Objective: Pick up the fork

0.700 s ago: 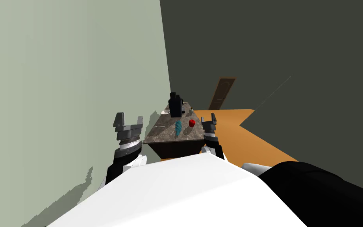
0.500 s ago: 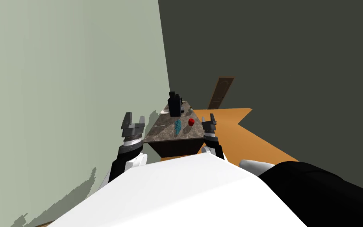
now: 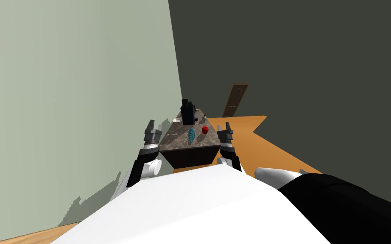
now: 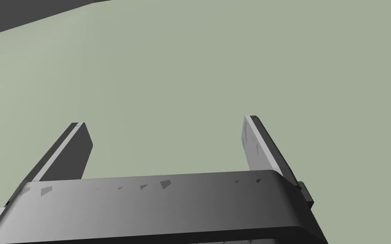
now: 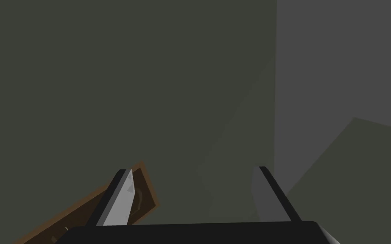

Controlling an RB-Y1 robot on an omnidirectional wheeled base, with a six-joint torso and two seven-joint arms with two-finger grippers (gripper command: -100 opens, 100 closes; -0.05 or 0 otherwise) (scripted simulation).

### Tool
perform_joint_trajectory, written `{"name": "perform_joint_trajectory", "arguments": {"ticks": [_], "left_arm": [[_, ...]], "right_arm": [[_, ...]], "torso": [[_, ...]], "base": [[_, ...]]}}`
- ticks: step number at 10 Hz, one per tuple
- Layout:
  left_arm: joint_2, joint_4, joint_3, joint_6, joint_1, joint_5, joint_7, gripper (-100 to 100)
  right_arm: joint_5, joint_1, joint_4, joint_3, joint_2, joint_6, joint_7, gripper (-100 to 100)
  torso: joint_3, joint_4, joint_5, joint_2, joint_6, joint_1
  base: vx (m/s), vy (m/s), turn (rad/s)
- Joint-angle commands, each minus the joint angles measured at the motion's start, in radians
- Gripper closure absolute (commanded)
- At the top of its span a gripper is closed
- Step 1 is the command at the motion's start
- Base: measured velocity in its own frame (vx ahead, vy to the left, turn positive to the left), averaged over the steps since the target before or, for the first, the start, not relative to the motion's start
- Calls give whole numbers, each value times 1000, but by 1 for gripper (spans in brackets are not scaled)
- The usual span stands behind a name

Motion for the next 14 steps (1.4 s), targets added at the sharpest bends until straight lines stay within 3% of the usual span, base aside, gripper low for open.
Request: {"name": "perform_joint_trajectory", "arguments": {"ticks": [1,4,6,7,8,9,10,11,12,14], "left_arm": [[13,35,6,50,-46,7,-5,-100],[24,72,9,107,-87,12,-11,-100],[44,137,16,182,-169,25,-25,-100],[44,155,16,212,-177,25,-25,-100],[55,186,19,251,-223,32,-33,-100],[55,201,19,269,-225,32,-33,-100],[66,238,22,311,-274,40,-40,-100],[66,250,22,328,-276,40,-40,-100],[76,294,26,356,-320,49,-48,-100],[76,302,26,393,-327,49,-48,-100]], "right_arm": [[0,0,0,0,0,0,0,0],[0,0,0,0,0,0,0,0],[0,0,0,0,0,0,0,0],[0,0,0,0,0,0,0,0],[0,0,0,0,0,0,0,0],[0,0,0,0,0,0,0,0],[0,0,0,0,0,0,0,0],[0,0,0,0,0,0,0,0],[0,0,0,0,0,0,0,0],[0,0,0,0,0,0,0,0]], "torso": [[0,0,0,0,0,0],[0,0,0,-1,0,0],[0,0,0,0,0,0],[0,0,0,0,0,1],[0,0,0,1,0,1],[0,0,0,0,0,1],[0,0,0,0,0,0],[0,0,0,-1,0,0],[0,0,0,-1,0,0],[0,0,0,-1,0,0]], "base": [[-25,13,-44],[-18,14,-32],[-33,26,-61],[-35,25,-27],[-29,23,-39],[-19,20,-27],[-20,23,-39],[-20,20,-32],[-21,26,-35],[-12,13,-14]]}}
